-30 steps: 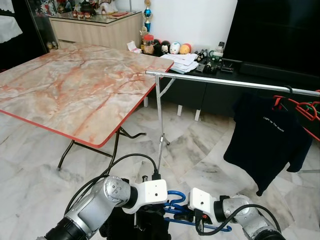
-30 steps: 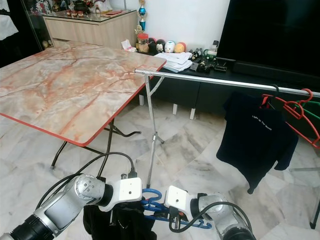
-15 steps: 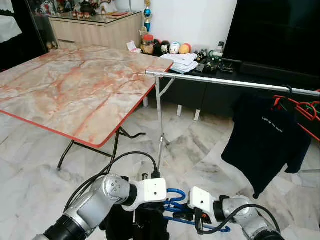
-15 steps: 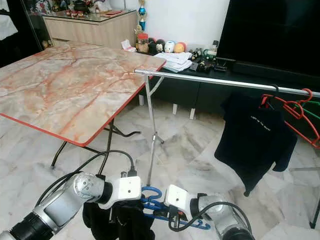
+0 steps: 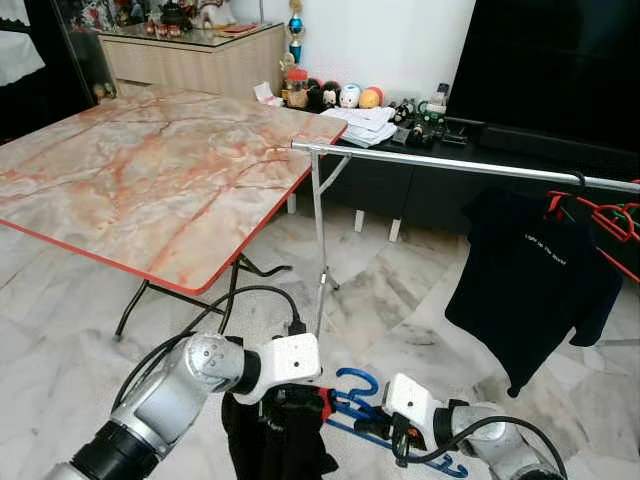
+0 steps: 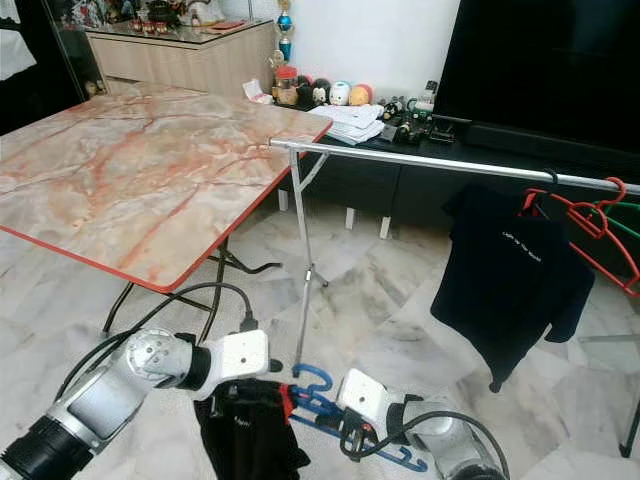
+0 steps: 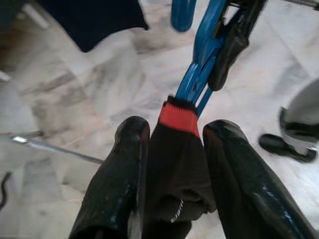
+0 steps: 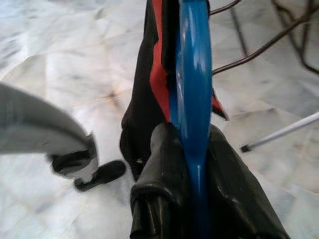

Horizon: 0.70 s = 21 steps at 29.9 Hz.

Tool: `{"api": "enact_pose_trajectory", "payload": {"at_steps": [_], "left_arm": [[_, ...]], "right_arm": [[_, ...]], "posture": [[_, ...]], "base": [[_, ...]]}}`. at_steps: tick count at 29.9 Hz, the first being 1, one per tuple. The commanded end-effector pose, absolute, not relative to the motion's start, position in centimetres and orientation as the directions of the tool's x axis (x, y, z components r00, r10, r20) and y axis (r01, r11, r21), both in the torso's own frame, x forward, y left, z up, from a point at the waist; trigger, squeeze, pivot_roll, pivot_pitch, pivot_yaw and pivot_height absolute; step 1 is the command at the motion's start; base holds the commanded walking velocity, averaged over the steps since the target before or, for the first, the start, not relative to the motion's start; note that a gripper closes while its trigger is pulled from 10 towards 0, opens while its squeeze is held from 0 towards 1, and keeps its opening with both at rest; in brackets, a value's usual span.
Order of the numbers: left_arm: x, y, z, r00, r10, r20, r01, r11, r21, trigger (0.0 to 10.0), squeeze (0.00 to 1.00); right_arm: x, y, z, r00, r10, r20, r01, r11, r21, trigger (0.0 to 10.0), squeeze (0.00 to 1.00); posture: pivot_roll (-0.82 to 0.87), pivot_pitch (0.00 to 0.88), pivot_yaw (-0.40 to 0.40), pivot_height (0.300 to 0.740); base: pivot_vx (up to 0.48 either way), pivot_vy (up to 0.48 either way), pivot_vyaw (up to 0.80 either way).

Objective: Hang hanger

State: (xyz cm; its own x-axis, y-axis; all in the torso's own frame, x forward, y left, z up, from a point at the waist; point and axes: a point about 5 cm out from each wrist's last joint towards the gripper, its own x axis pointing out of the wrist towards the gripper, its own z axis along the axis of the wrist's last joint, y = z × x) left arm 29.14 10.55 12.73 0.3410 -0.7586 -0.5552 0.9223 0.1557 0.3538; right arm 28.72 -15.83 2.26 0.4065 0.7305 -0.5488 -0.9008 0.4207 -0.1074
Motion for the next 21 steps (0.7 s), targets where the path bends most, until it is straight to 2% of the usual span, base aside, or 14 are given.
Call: {"api": "enact_pose_trajectory", "payload": {"at_steps": [1,5,7,8,9,10,11,13,14,16,18,21], "left_arm": [[29.7,10.9,13.8,0.384,-0.761,-0.523,0.899,0.179,0.400,10.0,1.00],[30.2,11.7,14.6,0.456,-0.751,-0.477,0.865,0.248,0.437,10.0,1.00],[31.2,12.4,14.8,0.574,-0.724,-0.382,0.802,0.403,0.440,10.0,1.00],[31.2,12.4,14.8,0.574,-0.724,-0.382,0.802,0.403,0.440,10.0,1.00],[31.6,12.8,14.3,0.620,-0.686,-0.381,0.773,0.451,0.447,10.0,0.94],[31.6,12.8,14.3,0.620,-0.686,-0.381,0.773,0.451,0.447,10.0,0.94],[31.8,13.1,13.6,0.649,-0.648,-0.398,0.752,0.469,0.463,10.0,0.00],[31.8,13.0,13.1,0.672,-0.622,-0.402,0.736,0.502,0.454,10.0,0.00],[31.6,11.8,12.0,0.684,-0.606,-0.407,0.729,0.551,0.406,10.0,0.00],[31.4,10.8,11.4,0.682,-0.608,-0.407,0.731,0.583,0.354,10.0,0.00],[31.5,9.6,10.4,0.719,-0.572,-0.395,0.688,0.670,0.280,10.0,0.00],[31.7,8.5,9.4,0.739,-0.550,-0.388,0.648,0.738,0.188,10.0,0.00]], "right_arm": [[29.1,-15.9,2.7,0.465,0.733,-0.497,-0.873,0.472,-0.123,0.0,0.00],[29.5,-16.3,2.9,0.542,0.701,-0.463,-0.826,0.546,-0.140,0.0,0.00],[29.8,-16.5,3.2,0.596,0.678,-0.431,-0.791,0.587,-0.171,0.0,0.00],[29.8,-16.5,3.2,0.596,0.678,-0.431,-0.791,0.587,-0.171,0.0,0.00],[29.9,-16.5,3.3,0.614,0.667,-0.421,-0.777,0.604,-0.177,0.0,0.00],[29.9,-16.5,3.3,0.614,0.667,-0.421,-0.777,0.604,-0.177,0.0,0.00],[30.2,-16.6,3.6,0.633,0.656,-0.411,-0.761,0.624,-0.176,0.0,0.00],[30.4,-16.7,3.8,0.640,0.654,-0.403,-0.755,0.633,-0.170,0.0,0.00],[30.8,-16.8,4.4,0.651,0.655,-0.383,-0.747,0.642,-0.174,0.0,0.00],[31.0,-16.7,4.8,0.654,0.658,-0.373,-0.745,0.646,-0.168,0.0,0.00],[31.4,-16.8,5.4,0.665,0.653,-0.362,-0.740,0.643,-0.200,0.0,0.00],[31.7,-16.7,6.2,0.669,0.659,-0.344,-0.740,0.634,-0.226,0.0,0.00]], "posture": [[0.15,0.000,0.010,0.740],[0.15,0.000,0.011,0.740],[0.16,0.000,0.010,0.740],[0.16,0.000,0.010,0.740],[0.16,0.000,0.008,0.740],[0.16,0.000,0.008,0.740],[0.16,0.000,0.008,0.740],[0.16,0.000,0.007,0.740],[0.15,0.000,0.008,0.740],[0.14,0.000,0.009,0.740],[0.14,0.000,0.007,0.740],[0.14,0.000,0.006,0.740]], "base": [[0.000,0.000,0.00],[0.000,0.000,0.00],[0.000,0.000,0.00],[0.000,0.000,0.00],[0.000,0.000,0.00],[0.000,0.000,0.00],[0.000,0.000,0.00],[0.000,0.000,0.00],[0.000,0.000,0.00],[0.000,0.000,0.00],[0.000,0.000,0.00],[0.000,0.000,0.00]]}}
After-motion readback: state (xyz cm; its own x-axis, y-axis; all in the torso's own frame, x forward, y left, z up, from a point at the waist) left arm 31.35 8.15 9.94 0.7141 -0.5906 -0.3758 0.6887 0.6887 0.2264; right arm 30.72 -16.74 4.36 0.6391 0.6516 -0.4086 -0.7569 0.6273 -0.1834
